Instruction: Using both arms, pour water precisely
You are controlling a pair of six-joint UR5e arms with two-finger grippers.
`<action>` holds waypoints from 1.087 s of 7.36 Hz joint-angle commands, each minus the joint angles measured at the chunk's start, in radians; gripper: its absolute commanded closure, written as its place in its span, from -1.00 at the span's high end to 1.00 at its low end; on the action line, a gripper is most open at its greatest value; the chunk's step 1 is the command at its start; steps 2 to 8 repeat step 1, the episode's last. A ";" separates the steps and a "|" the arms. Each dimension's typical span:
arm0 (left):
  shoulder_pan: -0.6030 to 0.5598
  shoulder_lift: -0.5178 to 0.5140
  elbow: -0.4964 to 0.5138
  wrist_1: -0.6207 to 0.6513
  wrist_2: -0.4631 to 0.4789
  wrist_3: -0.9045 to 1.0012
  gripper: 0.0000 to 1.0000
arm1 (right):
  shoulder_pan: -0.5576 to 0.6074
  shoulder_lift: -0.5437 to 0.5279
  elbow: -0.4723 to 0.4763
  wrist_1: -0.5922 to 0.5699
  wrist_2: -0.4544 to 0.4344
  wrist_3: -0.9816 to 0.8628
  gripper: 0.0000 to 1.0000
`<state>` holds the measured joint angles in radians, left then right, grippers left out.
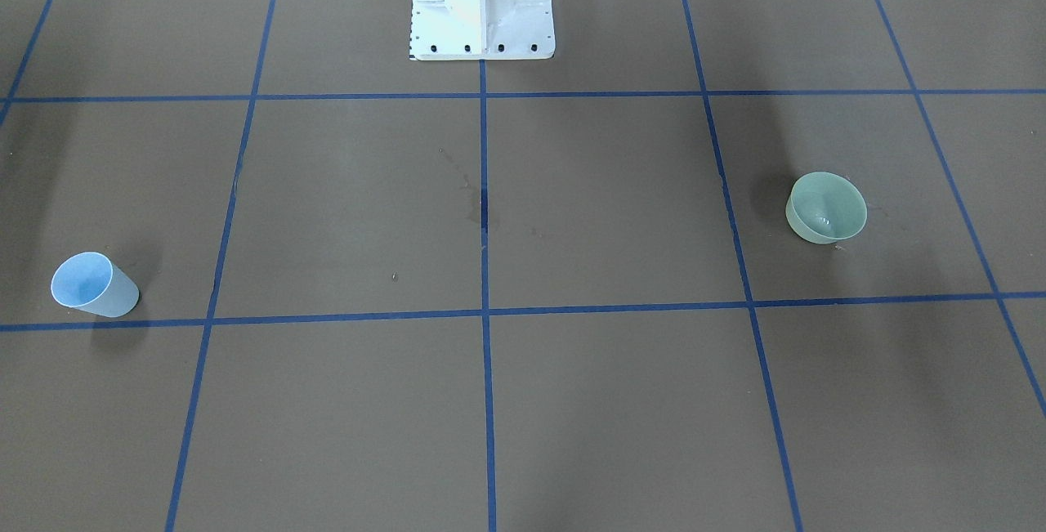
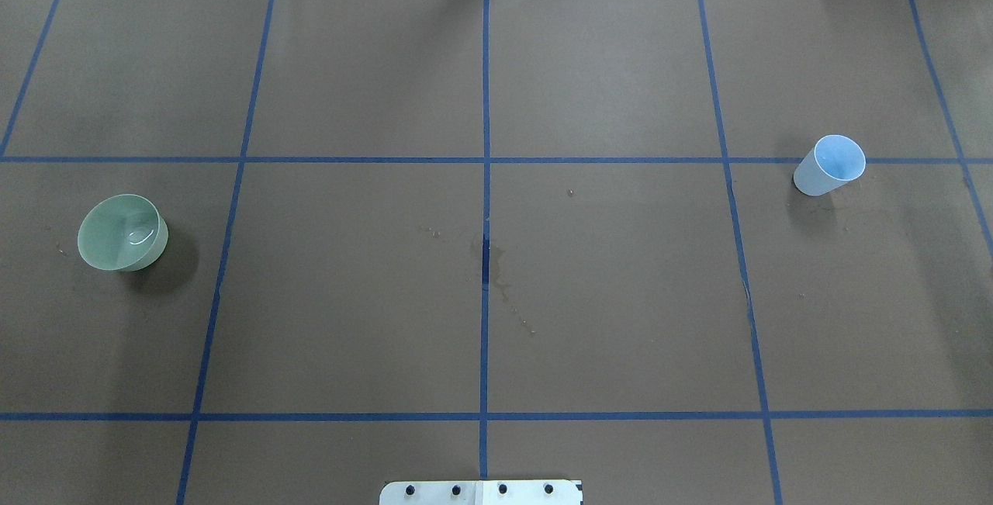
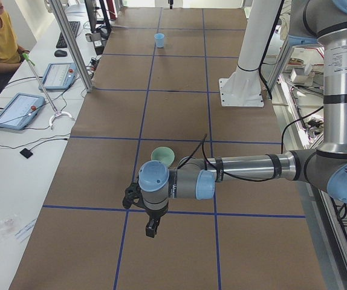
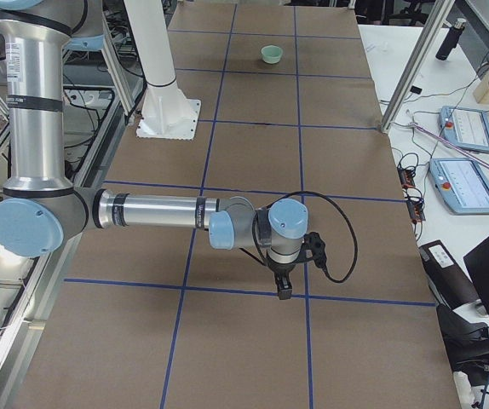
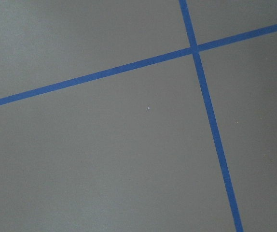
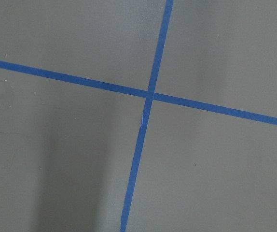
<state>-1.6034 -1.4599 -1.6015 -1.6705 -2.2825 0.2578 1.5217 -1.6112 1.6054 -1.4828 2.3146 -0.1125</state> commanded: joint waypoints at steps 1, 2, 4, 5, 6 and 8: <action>-0.001 0.001 0.002 0.000 0.005 0.000 0.99 | 0.000 0.001 -0.002 0.015 0.000 -0.007 1.00; -0.001 0.001 0.002 0.000 0.005 0.000 0.99 | 0.000 0.001 -0.002 0.015 0.000 -0.007 1.00; -0.001 0.001 0.002 0.000 0.005 0.000 0.99 | 0.000 0.001 -0.002 0.015 0.000 -0.007 1.00; -0.001 0.001 0.002 0.000 0.005 0.000 0.99 | 0.000 0.001 -0.002 0.015 0.000 -0.007 1.00; -0.001 0.001 0.002 0.000 0.005 0.000 0.99 | 0.000 0.001 -0.002 0.015 0.000 -0.007 1.00; -0.001 0.001 0.002 0.000 0.005 0.000 0.99 | 0.000 0.001 -0.002 0.015 0.000 -0.007 1.00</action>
